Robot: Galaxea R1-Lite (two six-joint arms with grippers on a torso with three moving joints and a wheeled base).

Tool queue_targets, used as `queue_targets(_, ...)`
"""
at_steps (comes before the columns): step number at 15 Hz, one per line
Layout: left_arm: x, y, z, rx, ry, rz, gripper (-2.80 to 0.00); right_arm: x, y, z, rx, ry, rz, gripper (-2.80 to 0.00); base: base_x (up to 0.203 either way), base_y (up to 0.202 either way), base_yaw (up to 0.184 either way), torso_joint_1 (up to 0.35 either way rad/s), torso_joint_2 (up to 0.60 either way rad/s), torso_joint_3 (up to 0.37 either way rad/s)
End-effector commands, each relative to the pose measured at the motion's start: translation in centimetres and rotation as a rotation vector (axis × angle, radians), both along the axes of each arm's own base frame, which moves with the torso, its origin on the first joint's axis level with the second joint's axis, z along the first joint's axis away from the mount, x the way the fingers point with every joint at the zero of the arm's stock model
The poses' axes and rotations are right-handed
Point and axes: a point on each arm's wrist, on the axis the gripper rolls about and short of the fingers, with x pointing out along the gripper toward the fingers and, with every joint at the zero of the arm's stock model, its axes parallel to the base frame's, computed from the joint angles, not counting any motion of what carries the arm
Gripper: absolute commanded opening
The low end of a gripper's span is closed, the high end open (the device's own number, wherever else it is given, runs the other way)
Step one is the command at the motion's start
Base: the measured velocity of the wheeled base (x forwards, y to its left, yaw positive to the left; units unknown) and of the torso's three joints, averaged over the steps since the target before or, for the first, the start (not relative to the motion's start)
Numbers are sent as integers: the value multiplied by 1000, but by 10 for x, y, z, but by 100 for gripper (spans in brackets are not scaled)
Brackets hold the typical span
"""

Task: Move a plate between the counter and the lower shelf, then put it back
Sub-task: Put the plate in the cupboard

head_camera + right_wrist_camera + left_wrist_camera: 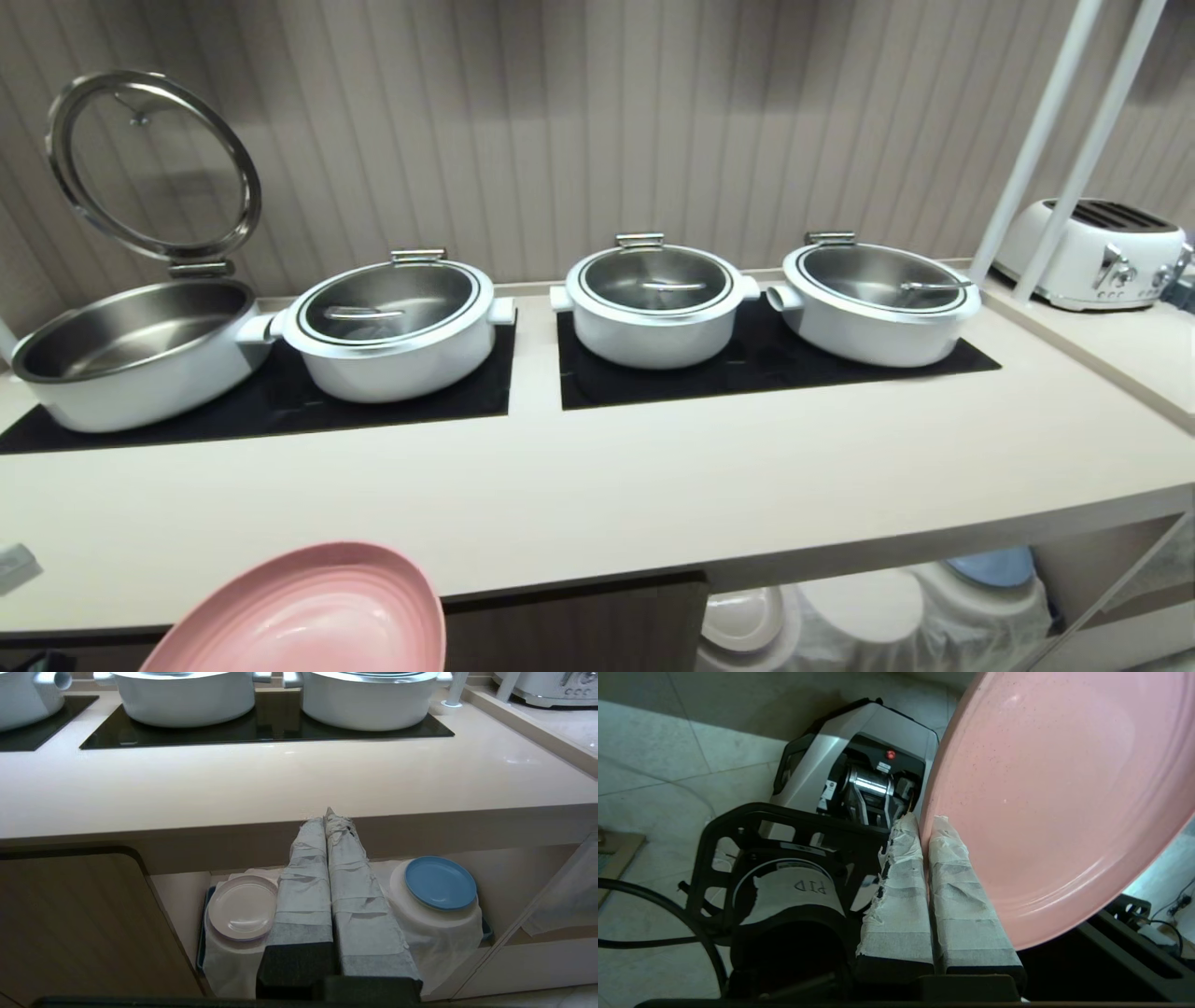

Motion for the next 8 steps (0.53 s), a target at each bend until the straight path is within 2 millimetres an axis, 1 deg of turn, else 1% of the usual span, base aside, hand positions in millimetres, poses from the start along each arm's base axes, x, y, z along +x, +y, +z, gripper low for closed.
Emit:
queue_targets(1, -2, -1, 0, -2, -2, 1, -280, 0, 0, 0, -1, -1, 0, -280, -1, -181, 1, -5, 2, 5)
queue_targets(8, -9, -4, 0, -6, 8, 1, -280, 0, 0, 0, -1, -1, 0, -280, 0, -195, 2, 0, 3, 4)
